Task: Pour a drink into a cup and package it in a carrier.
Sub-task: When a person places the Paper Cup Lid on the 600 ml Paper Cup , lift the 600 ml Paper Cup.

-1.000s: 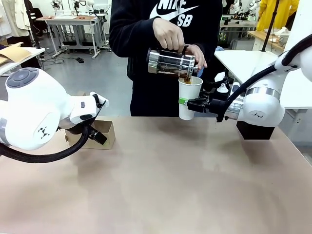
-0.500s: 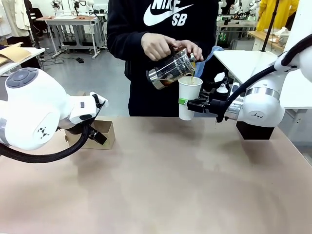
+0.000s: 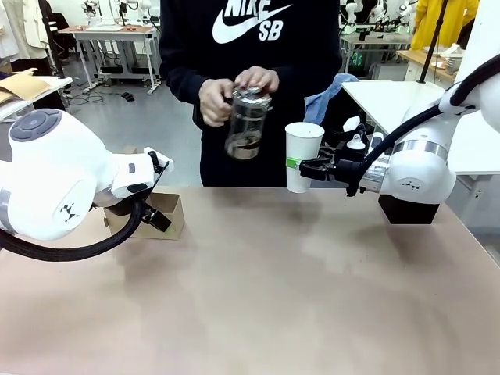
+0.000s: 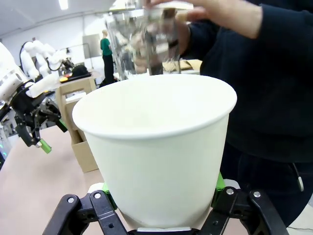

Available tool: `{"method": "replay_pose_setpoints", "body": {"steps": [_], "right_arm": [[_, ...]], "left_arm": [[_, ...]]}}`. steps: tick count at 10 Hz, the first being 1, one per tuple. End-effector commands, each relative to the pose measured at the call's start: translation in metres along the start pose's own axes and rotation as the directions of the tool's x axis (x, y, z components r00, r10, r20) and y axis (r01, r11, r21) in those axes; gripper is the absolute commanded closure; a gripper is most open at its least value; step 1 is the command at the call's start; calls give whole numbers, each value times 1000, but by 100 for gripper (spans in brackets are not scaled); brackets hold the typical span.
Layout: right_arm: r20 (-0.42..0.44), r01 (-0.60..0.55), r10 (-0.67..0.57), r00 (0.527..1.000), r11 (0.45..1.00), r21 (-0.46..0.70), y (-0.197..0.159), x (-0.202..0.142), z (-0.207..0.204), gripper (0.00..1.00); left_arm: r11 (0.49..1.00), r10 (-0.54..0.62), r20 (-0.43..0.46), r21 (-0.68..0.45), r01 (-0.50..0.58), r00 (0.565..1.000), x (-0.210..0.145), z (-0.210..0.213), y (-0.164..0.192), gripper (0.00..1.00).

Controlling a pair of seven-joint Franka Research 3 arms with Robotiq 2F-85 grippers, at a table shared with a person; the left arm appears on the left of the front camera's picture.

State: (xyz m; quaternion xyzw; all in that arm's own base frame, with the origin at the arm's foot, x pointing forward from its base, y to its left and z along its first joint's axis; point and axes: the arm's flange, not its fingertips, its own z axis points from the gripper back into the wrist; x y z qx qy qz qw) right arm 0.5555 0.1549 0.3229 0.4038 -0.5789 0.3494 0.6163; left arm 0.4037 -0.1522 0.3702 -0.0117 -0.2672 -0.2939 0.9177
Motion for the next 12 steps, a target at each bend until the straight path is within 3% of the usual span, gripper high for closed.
{"method": "replay_pose_setpoints", "body": {"steps": [1,12], "right_arm": [[10,-4,4,1000,1000,-5,3,4,-1,20],[10,-4,4,1000,1000,-5,3,4,-1,20]], "left_arm": [[1000,1,1,-2,-1,1000,0,0,0,0],[1000,1,1,-2,-1,1000,0,0,0,0]]}}
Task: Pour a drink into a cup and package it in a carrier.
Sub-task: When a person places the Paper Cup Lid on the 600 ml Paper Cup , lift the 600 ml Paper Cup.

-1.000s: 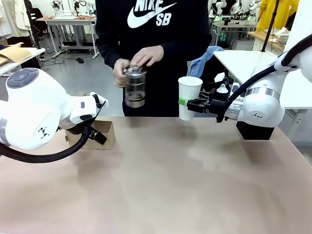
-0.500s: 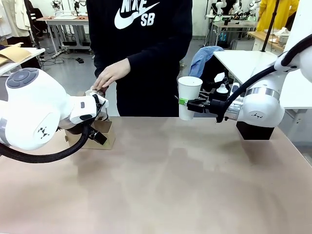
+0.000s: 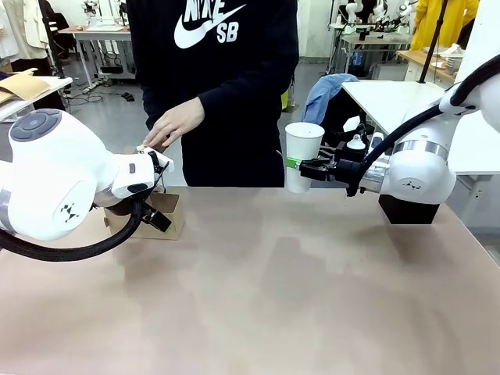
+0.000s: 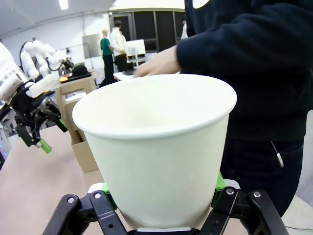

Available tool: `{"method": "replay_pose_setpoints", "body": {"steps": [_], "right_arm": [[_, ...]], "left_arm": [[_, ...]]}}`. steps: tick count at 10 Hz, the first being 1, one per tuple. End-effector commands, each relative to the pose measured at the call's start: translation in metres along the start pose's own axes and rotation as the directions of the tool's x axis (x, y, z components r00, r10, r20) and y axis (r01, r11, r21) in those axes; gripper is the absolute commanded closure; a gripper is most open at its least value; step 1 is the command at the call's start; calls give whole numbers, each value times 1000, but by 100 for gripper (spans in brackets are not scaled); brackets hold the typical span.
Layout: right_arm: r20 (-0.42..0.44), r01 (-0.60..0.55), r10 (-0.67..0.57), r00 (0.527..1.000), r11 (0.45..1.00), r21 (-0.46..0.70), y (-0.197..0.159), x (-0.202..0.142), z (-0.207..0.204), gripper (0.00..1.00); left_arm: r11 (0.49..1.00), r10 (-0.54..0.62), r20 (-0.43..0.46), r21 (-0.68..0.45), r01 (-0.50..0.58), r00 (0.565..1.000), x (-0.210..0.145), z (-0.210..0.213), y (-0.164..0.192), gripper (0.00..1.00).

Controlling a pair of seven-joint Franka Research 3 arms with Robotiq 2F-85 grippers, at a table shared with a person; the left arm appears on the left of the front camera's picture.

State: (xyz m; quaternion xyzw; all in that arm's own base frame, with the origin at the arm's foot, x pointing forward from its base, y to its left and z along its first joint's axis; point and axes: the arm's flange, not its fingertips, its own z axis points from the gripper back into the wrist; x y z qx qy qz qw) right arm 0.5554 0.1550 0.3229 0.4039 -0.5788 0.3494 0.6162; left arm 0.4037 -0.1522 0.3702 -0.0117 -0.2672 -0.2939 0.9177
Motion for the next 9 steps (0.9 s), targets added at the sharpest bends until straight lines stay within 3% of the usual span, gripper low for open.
{"method": "replay_pose_setpoints", "body": {"steps": [1,9], "right_arm": [[10,-4,4,1000,1000,-6,2,4,-1,20],[10,-4,4,1000,1000,-6,2,4,-1,20]], "left_arm": [[1000,1,1,-2,-1,1000,0,0,0,0],[1000,1,1,-2,-1,1000,0,0,0,0]]}}
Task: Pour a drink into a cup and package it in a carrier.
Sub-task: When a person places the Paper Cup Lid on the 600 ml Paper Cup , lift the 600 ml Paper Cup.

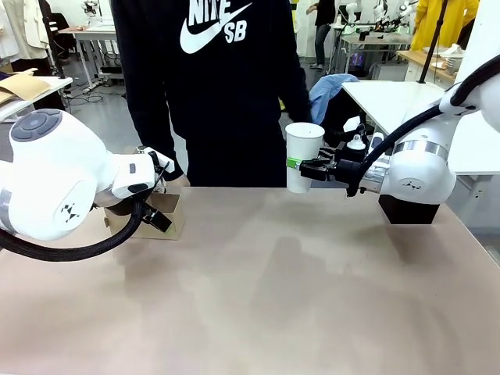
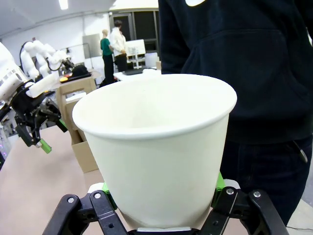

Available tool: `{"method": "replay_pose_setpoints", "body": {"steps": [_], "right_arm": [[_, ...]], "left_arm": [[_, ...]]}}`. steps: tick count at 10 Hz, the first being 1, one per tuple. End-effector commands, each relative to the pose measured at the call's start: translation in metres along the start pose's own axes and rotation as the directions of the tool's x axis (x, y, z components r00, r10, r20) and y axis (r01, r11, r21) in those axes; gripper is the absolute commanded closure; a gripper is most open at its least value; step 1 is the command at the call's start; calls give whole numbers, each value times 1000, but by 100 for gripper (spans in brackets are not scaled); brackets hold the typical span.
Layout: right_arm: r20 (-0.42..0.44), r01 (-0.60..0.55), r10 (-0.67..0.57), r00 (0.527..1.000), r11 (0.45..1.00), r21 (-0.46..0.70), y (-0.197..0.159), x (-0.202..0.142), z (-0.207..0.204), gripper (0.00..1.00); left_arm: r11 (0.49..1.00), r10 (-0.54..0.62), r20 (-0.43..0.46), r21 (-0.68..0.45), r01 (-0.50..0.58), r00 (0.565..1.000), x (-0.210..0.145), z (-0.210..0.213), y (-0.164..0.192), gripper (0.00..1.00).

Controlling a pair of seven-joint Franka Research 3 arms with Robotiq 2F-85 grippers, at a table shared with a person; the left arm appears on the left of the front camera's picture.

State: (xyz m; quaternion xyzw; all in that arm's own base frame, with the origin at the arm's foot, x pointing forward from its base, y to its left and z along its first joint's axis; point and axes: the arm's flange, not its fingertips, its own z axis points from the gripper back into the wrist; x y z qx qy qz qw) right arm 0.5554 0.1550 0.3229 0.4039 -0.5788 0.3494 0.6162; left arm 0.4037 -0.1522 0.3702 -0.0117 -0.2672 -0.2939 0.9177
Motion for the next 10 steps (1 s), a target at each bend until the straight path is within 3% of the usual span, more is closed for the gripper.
{"method": "replay_pose_setpoints", "body": {"steps": [1,10], "right_arm": [[10,-4,4,1000,1000,-6,2,4,-1,20],[10,-4,4,1000,1000,-6,2,4,-1,20]], "left_arm": [[1000,1,1,-2,-1,1000,0,0,0,0],[1000,1,1,-2,-1,1000,0,0,0,0]]}}
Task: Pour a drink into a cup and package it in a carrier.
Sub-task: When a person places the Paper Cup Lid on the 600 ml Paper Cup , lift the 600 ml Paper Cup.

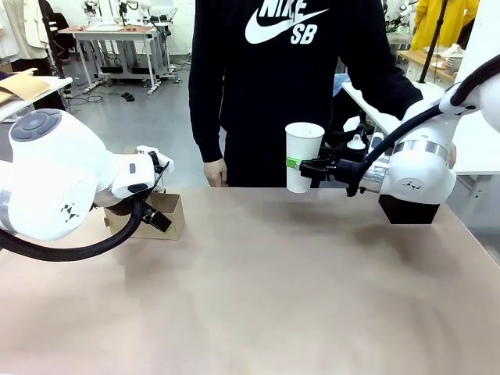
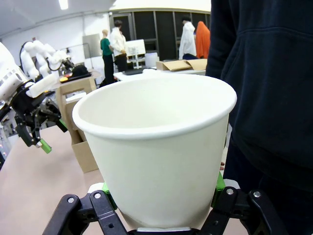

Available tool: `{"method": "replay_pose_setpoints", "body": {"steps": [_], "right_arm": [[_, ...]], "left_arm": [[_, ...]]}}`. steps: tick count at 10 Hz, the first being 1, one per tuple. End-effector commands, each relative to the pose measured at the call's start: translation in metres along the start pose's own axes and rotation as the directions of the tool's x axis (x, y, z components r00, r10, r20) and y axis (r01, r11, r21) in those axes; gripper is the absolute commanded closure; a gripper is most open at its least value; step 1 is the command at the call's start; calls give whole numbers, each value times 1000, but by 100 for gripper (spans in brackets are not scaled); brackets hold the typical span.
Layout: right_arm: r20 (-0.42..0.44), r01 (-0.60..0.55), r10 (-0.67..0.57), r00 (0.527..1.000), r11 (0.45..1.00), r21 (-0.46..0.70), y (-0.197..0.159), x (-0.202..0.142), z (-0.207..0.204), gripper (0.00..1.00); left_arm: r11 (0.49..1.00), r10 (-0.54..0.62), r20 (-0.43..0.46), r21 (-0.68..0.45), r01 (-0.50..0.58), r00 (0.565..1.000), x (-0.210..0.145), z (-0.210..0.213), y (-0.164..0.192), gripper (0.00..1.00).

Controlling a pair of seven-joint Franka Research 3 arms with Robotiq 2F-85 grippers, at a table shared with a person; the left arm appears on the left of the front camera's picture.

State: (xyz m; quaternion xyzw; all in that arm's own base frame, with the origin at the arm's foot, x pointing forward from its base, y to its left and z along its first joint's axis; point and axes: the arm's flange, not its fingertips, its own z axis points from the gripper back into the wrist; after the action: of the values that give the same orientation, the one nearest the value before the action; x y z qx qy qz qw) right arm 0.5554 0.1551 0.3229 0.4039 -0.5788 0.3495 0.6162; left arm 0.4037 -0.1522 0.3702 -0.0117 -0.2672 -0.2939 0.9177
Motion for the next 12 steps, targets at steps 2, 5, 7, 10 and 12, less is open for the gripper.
{"method": "replay_pose_setpoints", "body": {"steps": [2,5,7,10,12], "right_arm": [[10,-4,4,1000,1000,-6,2,4,-1,20],[10,-4,4,1000,1000,-6,2,4,-1,20],[10,-4,4,1000,1000,-6,2,4,-1,20],[10,-4,4,1000,1000,-6,2,4,-1,20],[10,-4,4,1000,1000,-6,2,4,-1,20]], "left_arm": [[1000,1,1,-2,-1,1000,0,0,0,0],[1000,1,1,-2,-1,1000,0,0,0,0],[1000,1,1,-2,-1,1000,0,0,0,0],[1000,1,1,-2,-1,1000,0,0,0,0],[1000,1,1,-2,-1,1000,0,0,0,0]]}}
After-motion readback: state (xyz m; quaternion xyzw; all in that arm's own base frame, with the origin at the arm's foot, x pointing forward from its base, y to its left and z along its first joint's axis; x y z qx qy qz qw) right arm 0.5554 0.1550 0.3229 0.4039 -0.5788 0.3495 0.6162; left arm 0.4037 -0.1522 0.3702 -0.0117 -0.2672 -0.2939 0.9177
